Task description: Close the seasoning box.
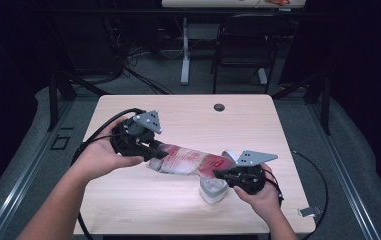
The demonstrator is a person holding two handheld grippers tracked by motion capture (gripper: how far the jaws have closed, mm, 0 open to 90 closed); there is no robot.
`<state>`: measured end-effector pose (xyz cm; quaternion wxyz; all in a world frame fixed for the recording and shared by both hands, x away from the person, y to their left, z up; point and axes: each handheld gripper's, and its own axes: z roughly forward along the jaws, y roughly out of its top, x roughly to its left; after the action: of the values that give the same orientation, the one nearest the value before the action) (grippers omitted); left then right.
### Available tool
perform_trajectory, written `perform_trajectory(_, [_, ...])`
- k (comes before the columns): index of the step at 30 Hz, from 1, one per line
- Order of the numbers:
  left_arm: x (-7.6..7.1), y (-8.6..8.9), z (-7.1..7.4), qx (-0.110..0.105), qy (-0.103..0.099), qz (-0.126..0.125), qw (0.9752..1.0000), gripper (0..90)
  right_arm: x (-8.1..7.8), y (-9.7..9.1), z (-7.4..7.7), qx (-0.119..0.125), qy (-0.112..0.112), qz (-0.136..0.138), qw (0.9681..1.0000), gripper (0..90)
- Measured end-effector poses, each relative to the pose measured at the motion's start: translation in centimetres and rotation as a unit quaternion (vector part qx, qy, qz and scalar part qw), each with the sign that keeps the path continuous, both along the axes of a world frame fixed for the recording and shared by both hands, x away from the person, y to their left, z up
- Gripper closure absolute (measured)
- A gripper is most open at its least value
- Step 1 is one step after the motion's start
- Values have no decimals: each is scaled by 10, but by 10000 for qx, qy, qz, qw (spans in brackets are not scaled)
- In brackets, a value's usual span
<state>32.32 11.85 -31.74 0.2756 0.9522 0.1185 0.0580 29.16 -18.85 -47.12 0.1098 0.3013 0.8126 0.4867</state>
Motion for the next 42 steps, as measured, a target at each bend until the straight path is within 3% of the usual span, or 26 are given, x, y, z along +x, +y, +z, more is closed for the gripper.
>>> perform_trajectory(12, [-1, -2, 3, -11, -72, -25, 10000, 758, 0, -1, 1, 103, 108, 79, 9999, 888])
perform_trajectory(42, [0, -12, 4, 19, -78, -115, 9999, 752, -4, -9, 4, -56, 113, 78, 9999, 889])
